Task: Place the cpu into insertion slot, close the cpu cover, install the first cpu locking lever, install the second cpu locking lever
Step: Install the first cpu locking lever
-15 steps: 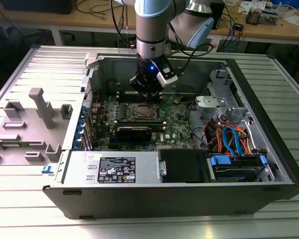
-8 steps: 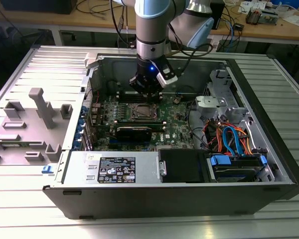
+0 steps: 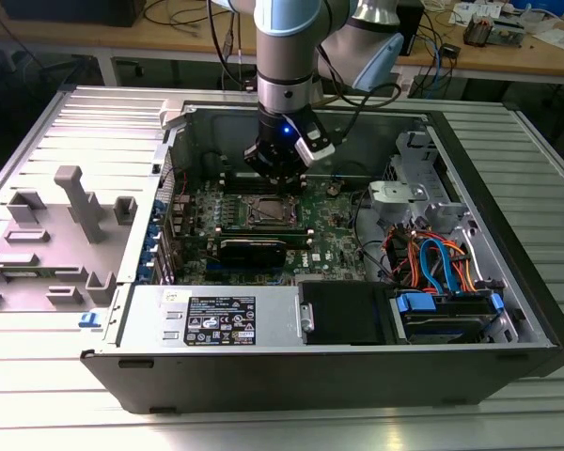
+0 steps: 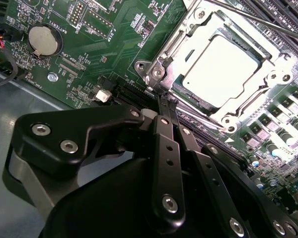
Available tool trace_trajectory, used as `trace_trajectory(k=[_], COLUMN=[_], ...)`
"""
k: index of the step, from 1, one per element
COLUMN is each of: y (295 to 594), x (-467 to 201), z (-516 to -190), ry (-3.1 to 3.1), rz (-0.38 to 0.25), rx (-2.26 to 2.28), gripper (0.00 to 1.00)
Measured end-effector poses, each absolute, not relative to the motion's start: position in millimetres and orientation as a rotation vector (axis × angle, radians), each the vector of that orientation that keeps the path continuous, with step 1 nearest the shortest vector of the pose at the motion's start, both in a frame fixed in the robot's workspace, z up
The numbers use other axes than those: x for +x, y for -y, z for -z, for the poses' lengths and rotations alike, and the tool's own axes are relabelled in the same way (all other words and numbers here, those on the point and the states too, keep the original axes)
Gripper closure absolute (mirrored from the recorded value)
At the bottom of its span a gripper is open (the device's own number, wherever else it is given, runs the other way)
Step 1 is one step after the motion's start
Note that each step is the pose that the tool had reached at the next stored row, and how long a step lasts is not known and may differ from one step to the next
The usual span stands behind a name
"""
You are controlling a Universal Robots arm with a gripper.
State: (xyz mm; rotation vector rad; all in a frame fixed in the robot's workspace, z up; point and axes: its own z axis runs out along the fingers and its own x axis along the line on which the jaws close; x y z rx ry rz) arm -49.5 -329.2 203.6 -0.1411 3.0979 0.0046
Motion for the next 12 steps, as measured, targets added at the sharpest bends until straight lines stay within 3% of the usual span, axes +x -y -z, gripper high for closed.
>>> trace_trajectory(k=[12], y=[329.3], x=[-49.4], z=[-205.2], ry=[-3.098], rz=[-0.005], rx=[-0.141], gripper=[0.89])
